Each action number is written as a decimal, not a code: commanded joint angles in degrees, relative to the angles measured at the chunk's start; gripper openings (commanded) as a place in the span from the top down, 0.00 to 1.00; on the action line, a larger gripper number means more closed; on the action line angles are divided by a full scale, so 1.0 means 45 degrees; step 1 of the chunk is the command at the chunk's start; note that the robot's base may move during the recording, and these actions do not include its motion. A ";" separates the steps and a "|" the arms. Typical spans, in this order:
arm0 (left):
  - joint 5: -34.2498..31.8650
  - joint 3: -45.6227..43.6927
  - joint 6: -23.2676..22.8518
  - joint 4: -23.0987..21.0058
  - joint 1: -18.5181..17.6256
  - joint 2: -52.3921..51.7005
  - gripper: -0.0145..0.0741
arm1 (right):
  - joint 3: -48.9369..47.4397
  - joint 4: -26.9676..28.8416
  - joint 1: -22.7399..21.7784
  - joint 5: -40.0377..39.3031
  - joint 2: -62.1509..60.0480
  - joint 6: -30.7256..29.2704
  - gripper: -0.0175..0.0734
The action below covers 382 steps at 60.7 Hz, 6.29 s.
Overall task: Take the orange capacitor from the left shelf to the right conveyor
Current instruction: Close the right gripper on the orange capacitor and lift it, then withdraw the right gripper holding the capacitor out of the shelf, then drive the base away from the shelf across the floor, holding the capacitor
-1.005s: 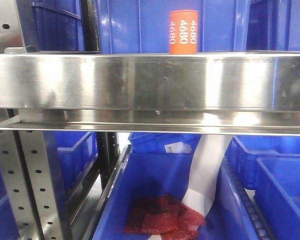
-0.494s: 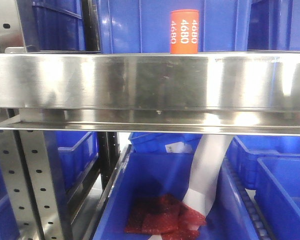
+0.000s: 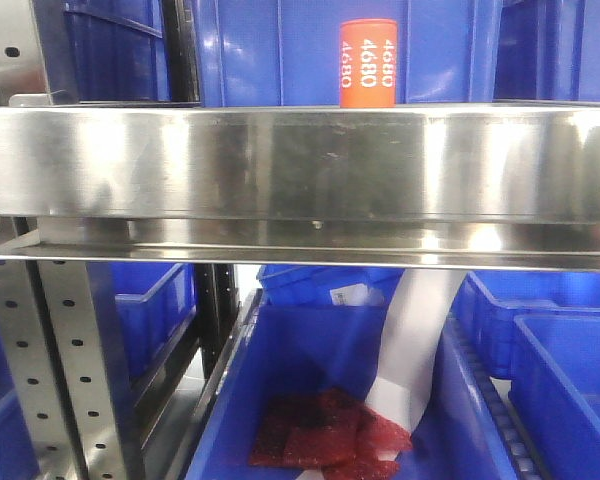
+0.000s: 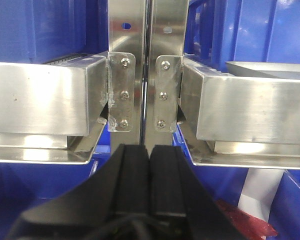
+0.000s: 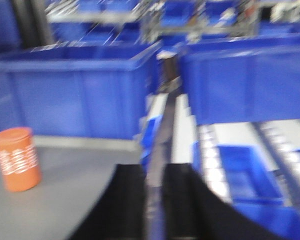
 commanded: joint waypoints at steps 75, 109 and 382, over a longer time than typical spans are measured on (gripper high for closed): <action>-0.1165 -0.0058 -0.0018 -0.0023 -0.0020 -0.0155 0.98 | -0.4954 -0.0102 0.4857 -0.7690 1.1777 0.1071 0.13; -0.1165 -0.0058 -0.0018 -0.0023 -0.0020 -0.0155 0.98 | -0.4954 -0.0772 0.4776 -0.8913 1.3079 0.1071 0.45; -0.1165 -0.0058 -0.0018 -0.0023 -0.0020 -0.0155 0.98 | 0.0815 -0.2402 0.1742 0.2570 -0.5804 0.0929 0.75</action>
